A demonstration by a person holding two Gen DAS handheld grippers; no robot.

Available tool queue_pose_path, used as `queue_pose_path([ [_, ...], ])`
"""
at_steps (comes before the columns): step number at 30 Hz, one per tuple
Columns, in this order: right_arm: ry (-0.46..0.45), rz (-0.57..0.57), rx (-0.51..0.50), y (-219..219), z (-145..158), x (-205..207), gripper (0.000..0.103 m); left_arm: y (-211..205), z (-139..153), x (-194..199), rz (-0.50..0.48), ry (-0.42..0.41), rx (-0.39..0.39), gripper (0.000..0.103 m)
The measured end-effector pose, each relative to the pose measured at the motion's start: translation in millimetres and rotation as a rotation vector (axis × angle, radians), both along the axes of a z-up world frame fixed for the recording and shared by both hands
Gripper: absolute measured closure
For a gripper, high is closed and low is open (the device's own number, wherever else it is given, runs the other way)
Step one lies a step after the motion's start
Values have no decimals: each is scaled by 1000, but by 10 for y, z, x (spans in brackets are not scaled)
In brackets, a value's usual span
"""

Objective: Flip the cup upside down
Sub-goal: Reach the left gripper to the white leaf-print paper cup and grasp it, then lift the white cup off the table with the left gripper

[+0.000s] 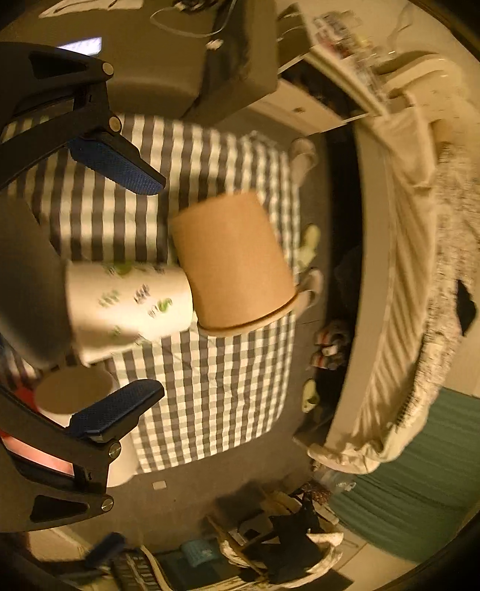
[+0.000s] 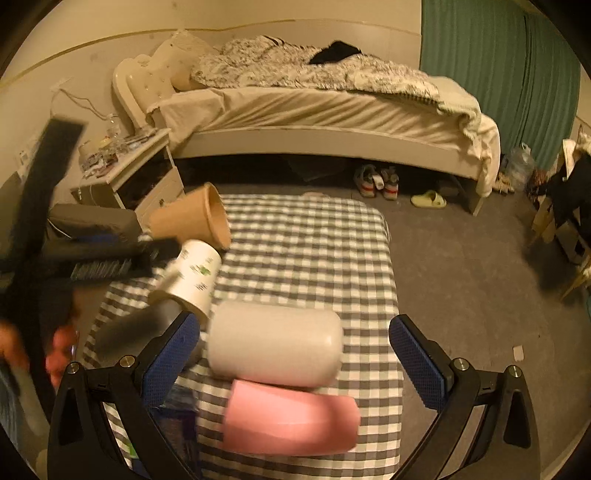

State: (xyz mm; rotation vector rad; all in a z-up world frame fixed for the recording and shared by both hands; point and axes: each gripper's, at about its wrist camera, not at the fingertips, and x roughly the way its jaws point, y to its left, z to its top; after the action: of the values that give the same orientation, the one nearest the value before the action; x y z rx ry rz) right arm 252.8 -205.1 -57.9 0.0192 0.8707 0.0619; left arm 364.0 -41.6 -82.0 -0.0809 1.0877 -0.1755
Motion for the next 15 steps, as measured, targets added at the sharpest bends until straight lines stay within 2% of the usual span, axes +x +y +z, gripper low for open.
queue_pose_path([
  [2,10,-9,-12,-61,-54,-2,0,-62,-91,73,4,40,9,3],
  [7,39,-41,5,-288,-205,-80,0,-219,-322,110,-16,141,46,17],
  [9,48,-54,11,-364,-245,-114,0,-256,-395,111,-28,180,59,39],
  [10,50,-60,14,-397,-258,-128,0,-263,-431,107,-31,202,61,39],
  [15,57,-80,29,-500,-255,-227,0,-240,-297,49,-14,172,62,40],
])
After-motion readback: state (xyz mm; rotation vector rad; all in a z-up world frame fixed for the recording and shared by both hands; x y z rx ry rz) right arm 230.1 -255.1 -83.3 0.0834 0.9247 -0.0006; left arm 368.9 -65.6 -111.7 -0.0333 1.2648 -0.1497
